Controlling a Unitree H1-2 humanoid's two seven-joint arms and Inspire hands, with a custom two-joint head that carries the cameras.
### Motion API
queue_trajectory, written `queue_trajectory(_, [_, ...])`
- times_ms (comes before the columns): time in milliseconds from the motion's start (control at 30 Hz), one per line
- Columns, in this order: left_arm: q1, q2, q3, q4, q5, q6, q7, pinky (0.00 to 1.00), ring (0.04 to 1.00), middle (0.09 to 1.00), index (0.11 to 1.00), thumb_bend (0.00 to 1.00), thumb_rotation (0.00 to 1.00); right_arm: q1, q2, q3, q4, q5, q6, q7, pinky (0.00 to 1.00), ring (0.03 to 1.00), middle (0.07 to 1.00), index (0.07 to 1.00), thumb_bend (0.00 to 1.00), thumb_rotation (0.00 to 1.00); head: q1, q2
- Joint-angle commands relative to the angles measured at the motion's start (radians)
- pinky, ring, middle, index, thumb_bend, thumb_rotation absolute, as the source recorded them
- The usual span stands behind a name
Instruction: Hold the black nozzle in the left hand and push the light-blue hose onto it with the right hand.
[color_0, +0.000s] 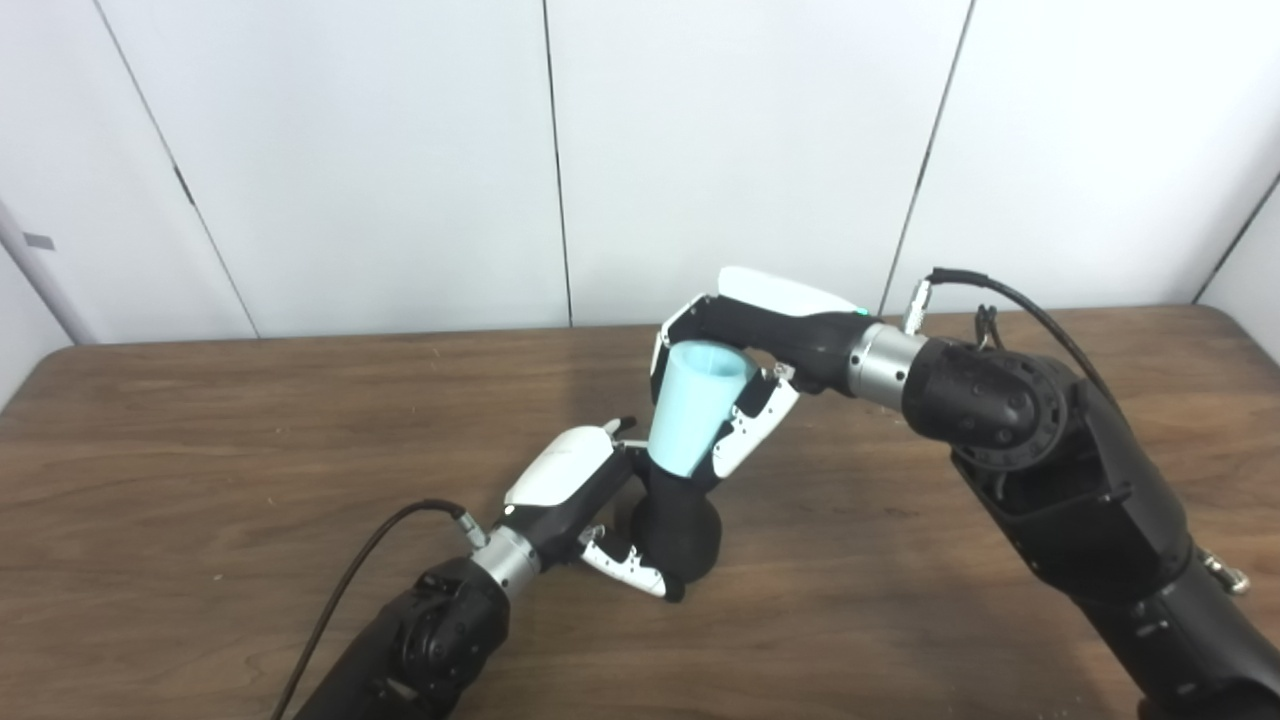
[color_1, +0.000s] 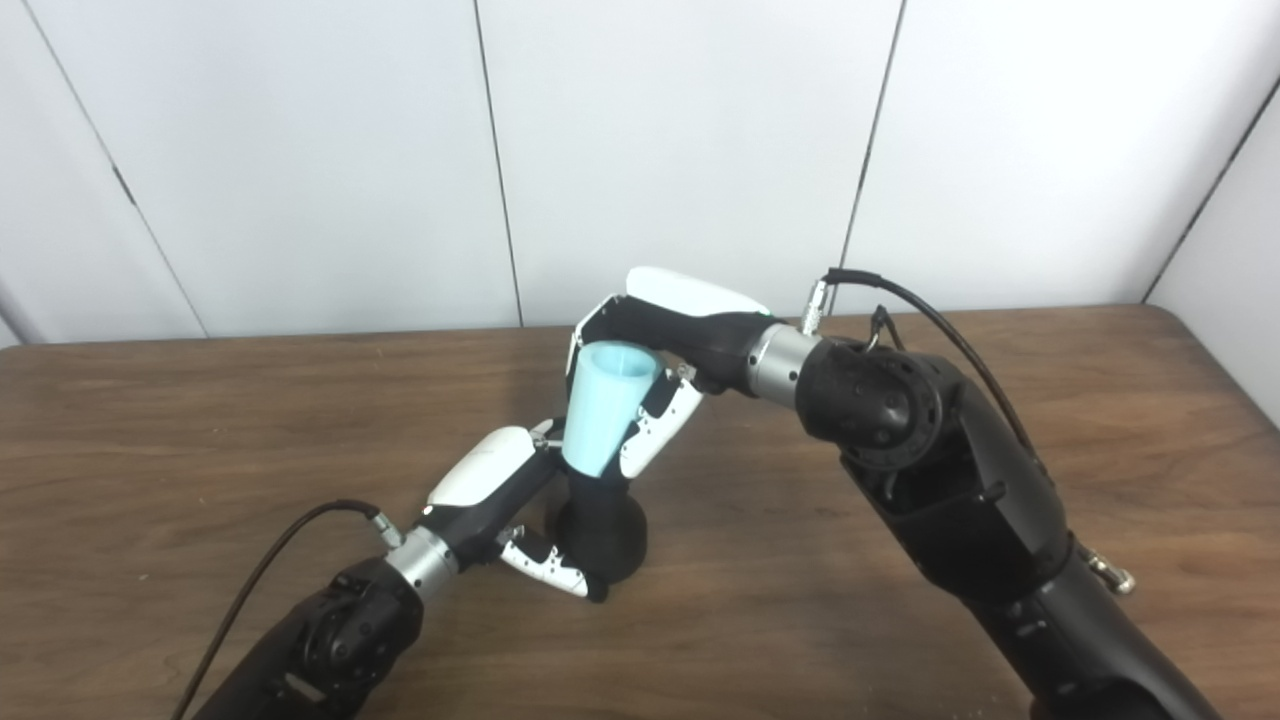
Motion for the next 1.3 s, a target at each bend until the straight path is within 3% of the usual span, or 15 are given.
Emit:
queue_trajectory(0, [0.031, 0.004, -0.039, 0.029, 0.043, 0.054, -0.083, 1.0, 0.605, 0.455, 0.508, 0.52, 0.0, -0.028, 0.002, -0.013, 0.002, 0.0, -0.007, -0.023, 0.36, 0.439, 0.488, 0.491, 0.52, 0.0, 0.005, 0.006])
queue_trajectory(367, [0.041, 0.007, -0.035, -0.001, 0.037, 0.079, -0.089, 1.0, 0.604, 0.462, 0.505, 0.52, 0.0, -0.001, 0.025, -0.008, 0.022, 0.015, 0.003, -0.027, 0.34, 0.427, 0.502, 0.496, 0.52, 0.0, 0.009, 0.018])
queue_trajectory(800, [0.043, 0.016, -0.03, -0.02, 0.042, 0.094, -0.098, 1.0, 0.604, 0.462, 0.505, 0.52, 0.0, 0.002, -0.041, 0.02, -0.008, 0.024, -0.029, 0.013, 0.36, 0.427, 0.5, 0.492, 0.52, 0.0, 0.01, 0.029])
queue_trajectory(1067, [0.038, 0.015, -0.032, -0.017, 0.04, 0.095, -0.102, 1.0, 0.604, 0.462, 0.505, 0.52, 0.0, -0.052, -0.102, 0.049, -0.054, 0.049, -0.052, 0.074, 0.37, 0.428, 0.495, 0.489, 0.52, 0.0, 0.004, 0.036])
queue_trajectory(1267, [0.036, 0.01, -0.037, -0.01, 0.039, 0.095, -0.104, 1.0, 0.604, 0.474, 0.497, 0.52, 0.0, -0.081, -0.11, 0.043, -0.08, 0.057, -0.055, 0.093, 0.36, 0.414, 0.487, 0.498, 0.52, 0.0, 0.004, 0.036])
